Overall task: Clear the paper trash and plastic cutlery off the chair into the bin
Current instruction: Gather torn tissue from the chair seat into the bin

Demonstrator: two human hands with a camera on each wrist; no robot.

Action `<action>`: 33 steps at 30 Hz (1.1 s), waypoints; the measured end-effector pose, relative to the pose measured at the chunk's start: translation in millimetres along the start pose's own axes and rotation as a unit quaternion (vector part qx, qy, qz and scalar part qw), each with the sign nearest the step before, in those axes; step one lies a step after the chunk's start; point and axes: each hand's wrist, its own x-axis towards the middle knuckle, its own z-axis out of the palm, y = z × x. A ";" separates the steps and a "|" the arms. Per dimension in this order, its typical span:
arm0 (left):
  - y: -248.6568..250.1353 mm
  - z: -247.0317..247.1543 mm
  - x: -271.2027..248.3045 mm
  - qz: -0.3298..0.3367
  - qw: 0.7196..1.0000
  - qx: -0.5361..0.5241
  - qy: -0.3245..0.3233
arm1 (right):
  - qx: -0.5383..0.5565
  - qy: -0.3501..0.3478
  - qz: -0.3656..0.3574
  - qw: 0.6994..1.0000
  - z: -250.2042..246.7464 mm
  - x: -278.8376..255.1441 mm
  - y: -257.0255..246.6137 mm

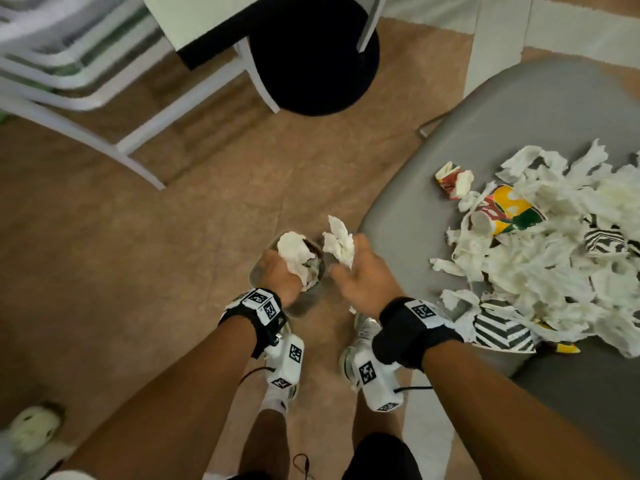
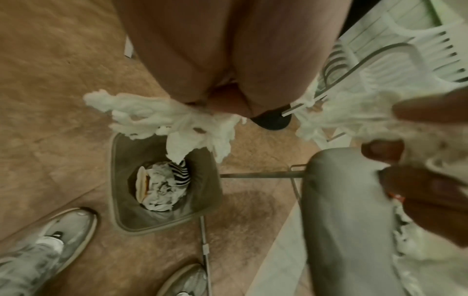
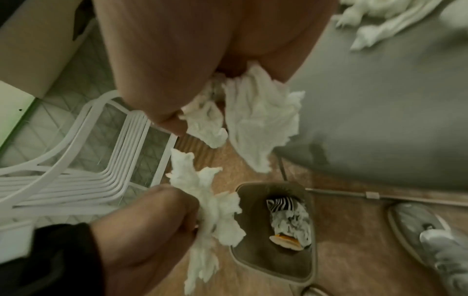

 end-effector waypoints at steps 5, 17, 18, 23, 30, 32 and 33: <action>-63.9 14.4 47.7 0.067 0.997 0.023 -0.034 | -0.017 -0.055 0.042 0.997 51.4 13.5 5.5; -84.1 -31.2 45.7 0.062 0.996 0.000 -0.057 | -0.059 -0.079 0.085 0.991 106.4 41.0 32.8; -85.2 -33.8 46.7 0.061 0.997 -0.002 -0.044 | -0.075 -0.091 0.098 0.988 108.5 43.2 33.6; -82.6 -38.7 44.3 0.075 0.997 0.006 -0.015 | -0.061 -0.092 0.096 0.989 113.1 49.1 53.5; -69.5 -27.9 33.3 0.077 0.997 0.013 -0.012 | -0.054 -0.040 0.072 0.995 79.3 30.4 52.9; -54.3 -22.1 24.6 0.092 0.995 0.033 -0.014 | -0.040 -0.030 0.067 0.996 60.9 25.8 47.7; -43.7 -19.3 19.0 0.102 0.994 0.048 -0.012 | -0.028 -0.031 0.065 0.997 51.8 24.2 46.5</action>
